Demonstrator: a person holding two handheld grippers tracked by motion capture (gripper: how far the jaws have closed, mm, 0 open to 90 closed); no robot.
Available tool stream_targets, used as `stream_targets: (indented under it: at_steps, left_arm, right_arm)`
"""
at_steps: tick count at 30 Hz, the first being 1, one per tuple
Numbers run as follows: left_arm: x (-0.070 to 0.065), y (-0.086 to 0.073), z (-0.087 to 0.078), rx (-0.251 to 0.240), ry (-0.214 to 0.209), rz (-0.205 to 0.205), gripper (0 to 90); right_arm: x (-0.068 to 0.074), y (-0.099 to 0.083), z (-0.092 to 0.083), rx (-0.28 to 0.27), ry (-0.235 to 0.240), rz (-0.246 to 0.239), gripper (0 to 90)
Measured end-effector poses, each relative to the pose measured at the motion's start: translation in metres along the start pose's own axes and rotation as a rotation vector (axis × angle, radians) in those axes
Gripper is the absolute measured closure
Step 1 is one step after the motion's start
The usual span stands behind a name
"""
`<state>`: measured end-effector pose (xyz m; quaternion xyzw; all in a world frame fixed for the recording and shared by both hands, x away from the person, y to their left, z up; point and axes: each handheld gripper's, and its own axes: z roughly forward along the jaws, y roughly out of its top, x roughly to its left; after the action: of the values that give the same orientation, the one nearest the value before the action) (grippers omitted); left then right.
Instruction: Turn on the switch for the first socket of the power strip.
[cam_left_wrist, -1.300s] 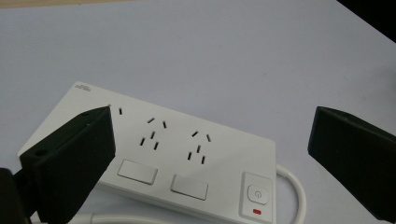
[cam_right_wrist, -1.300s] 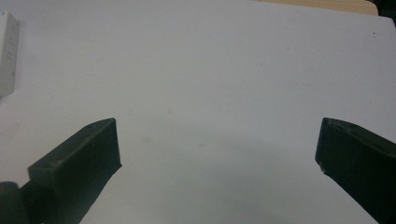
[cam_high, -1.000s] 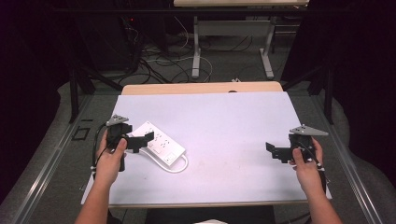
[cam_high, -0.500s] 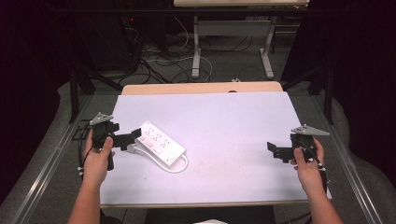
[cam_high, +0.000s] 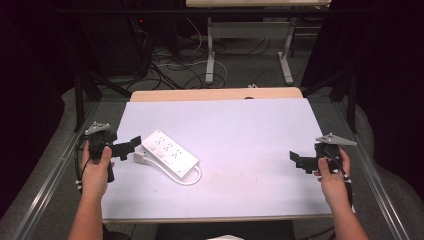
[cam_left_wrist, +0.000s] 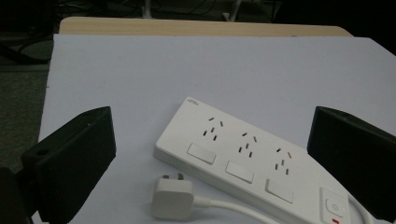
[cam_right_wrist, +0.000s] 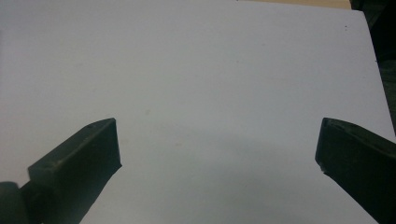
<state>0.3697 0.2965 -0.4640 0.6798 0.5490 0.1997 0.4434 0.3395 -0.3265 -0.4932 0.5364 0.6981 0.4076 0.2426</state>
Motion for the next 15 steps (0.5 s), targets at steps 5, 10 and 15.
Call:
stream_targets:
  at_steps: [5,10,15]
  left_arm:
    - [0.009,-0.004,0.001,-0.011,0.011,-0.024,1.0]
    - [0.015,-0.007,0.002,-0.006,0.014,-0.043,1.0]
    - [0.02,-0.01,0.002,-0.002,0.019,-0.043,1.0]
  right_arm:
    - [-0.003,-0.001,0.0,0.001,-0.01,0.0,0.0]
    - [-0.006,-0.003,0.002,0.0,-0.022,0.016,0.0]
    - [-0.01,-0.004,0.002,-0.001,-0.021,0.021,0.0]
